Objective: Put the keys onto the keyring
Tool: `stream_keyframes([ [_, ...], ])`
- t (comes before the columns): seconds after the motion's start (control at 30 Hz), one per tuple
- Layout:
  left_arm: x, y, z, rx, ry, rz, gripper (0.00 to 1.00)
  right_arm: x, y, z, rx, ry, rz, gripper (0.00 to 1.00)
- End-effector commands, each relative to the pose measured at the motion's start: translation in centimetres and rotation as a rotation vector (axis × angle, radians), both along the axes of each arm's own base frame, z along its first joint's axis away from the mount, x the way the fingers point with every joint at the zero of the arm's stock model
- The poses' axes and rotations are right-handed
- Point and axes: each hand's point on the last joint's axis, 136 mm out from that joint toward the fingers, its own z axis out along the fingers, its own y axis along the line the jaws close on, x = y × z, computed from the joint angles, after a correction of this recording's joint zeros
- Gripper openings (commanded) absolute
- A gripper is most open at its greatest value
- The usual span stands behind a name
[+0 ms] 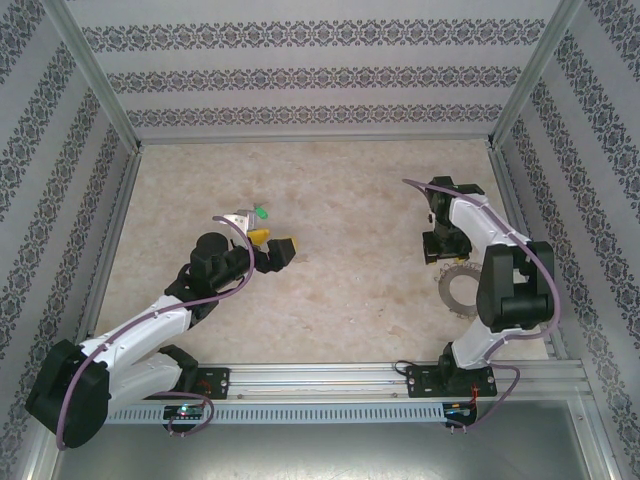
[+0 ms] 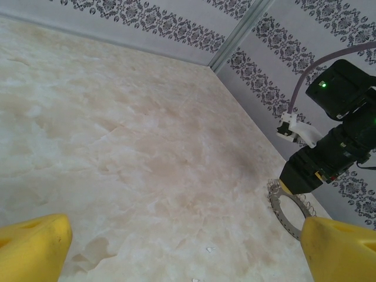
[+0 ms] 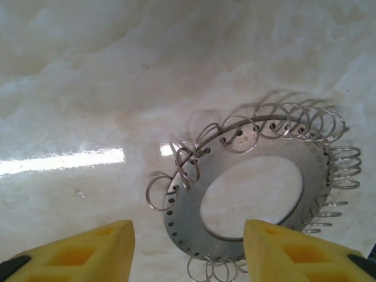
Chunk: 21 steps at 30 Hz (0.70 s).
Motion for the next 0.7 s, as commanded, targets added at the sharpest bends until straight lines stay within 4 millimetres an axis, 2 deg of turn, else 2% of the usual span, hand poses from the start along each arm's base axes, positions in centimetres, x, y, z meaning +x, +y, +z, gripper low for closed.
stream_keyframes([
  [0.0, 0.1, 0.2, 1.4, -0.023, -0.05, -0.003, 1.0, -0.6, 0.0, -1.3, -0.022, 0.076, 0.022, 0.51],
  [0.2, 0.0, 0.4, 1.5, -0.025, -0.056, 0.002, 1.0, -0.7, -0.4, -3.0, -0.053, 0.13, 0.024, 0.48],
  [0.5, 0.0, 0.6, 1.7, -0.025, -0.061, 0.009, 1.0, -1.1, -1.2, -4.0, -0.094, 0.176, 0.027, 0.36],
  [0.67, -0.1, 0.7, 1.9, -0.027, -0.065, 0.011, 1.0, -1.2, -1.7, -4.0, -0.093, 0.187, 0.013, 0.34],
])
